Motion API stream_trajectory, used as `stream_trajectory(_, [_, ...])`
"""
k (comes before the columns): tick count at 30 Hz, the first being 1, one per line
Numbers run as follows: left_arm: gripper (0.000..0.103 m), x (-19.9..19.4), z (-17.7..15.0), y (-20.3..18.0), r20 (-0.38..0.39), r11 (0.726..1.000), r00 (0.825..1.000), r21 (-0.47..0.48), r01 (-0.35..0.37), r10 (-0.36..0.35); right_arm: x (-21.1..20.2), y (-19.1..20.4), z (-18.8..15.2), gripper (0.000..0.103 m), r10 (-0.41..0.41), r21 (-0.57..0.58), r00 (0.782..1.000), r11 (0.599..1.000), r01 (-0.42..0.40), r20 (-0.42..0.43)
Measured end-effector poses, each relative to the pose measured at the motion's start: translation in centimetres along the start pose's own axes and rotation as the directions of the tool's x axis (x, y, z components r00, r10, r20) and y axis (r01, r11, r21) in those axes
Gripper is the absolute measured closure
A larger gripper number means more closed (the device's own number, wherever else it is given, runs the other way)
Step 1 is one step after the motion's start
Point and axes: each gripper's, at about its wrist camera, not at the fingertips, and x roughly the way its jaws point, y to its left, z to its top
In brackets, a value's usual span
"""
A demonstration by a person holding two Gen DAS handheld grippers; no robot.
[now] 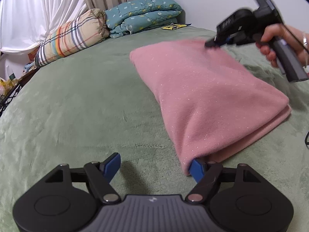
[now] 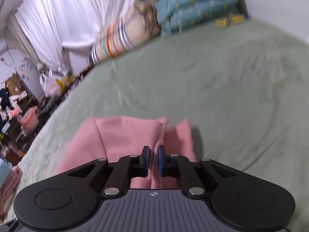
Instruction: Fold clothes
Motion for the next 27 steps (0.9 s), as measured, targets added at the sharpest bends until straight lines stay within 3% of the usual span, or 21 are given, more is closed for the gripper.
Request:
stream_trajectory(1, [0.029,0.1,0.1,-0.2,0.000,1.000,1.000,0.001,0.003,-0.003,-0.5,0.0,0.1,0.094,-0.018,0.003,1.000,1.000,0.018,0.021])
stream_trajectory(4, [0.029,0.4,0.2,-0.8,0.001,0.999,1.000,0.031,-0.009,0.009,1.7,-1.5,-0.8,0.094,-0.087,0.033,0.992,0.995,0.090,-0.087])
stream_trajectory(7, [0.029,0.2,0.6,-1.1,-0.005,0.998,1.000,0.064,-0.015,0.015,2.7,-2.8,-1.6,0.088,-0.110,0.098,0.986,0.988,0.122,-0.125])
stream_trajectory(8, [0.029,0.1,0.6,-1.1,-0.006,0.997,1.000,0.075,-0.013,0.014,2.4,-3.0,-1.4,0.070,-0.119,0.126,0.986,0.983,0.134,-0.119])
stream_trajectory(9, [0.029,0.1,0.6,-1.1,-0.007,0.996,1.000,0.086,-0.011,0.012,1.9,-3.0,-1.4,0.061,-0.149,0.128,0.982,0.978,0.163,-0.112])
stream_trajectory(10, [0.029,0.0,0.6,-1.1,-0.011,0.996,1.000,0.094,-0.009,0.010,1.2,-3.1,-1.3,0.062,-0.175,0.129,0.979,0.974,0.188,-0.105])
stream_trajectory(13, [0.029,0.1,0.8,-0.9,-0.025,0.997,1.000,0.081,0.000,0.002,-3.6,-2.8,-1.9,0.063,-0.167,0.129,0.984,0.976,0.174,-0.062])
stream_trajectory(16, [0.029,0.4,0.6,-0.8,-0.029,0.997,1.000,0.077,0.007,-0.005,-7.3,-3.8,-4.0,0.063,-0.047,0.252,0.994,0.965,0.071,-0.102])
stream_trajectory(19, [0.029,0.4,0.6,-0.8,-0.038,0.998,0.999,0.059,0.012,-0.009,-11.1,-4.8,-8.2,0.063,-0.006,0.445,0.989,0.892,0.072,-0.149])
stream_trajectory(23, [0.029,0.3,0.8,-0.9,-0.045,0.998,0.999,0.057,0.000,0.002,-13.1,-5.7,-14.2,0.063,0.066,0.663,0.984,0.746,0.060,-0.164])
stream_trajectory(25, [0.029,0.1,0.8,-1.2,-0.044,0.997,0.999,0.071,-0.011,0.014,-13.6,-6.0,-16.3,0.063,0.089,0.740,0.990,0.673,0.018,-0.105])
stream_trajectory(27, [0.029,0.1,0.8,-1.5,-0.043,0.996,0.999,0.083,-0.021,0.025,-13.1,-6.2,-18.1,0.063,0.136,0.832,0.990,0.553,-0.055,-0.024])
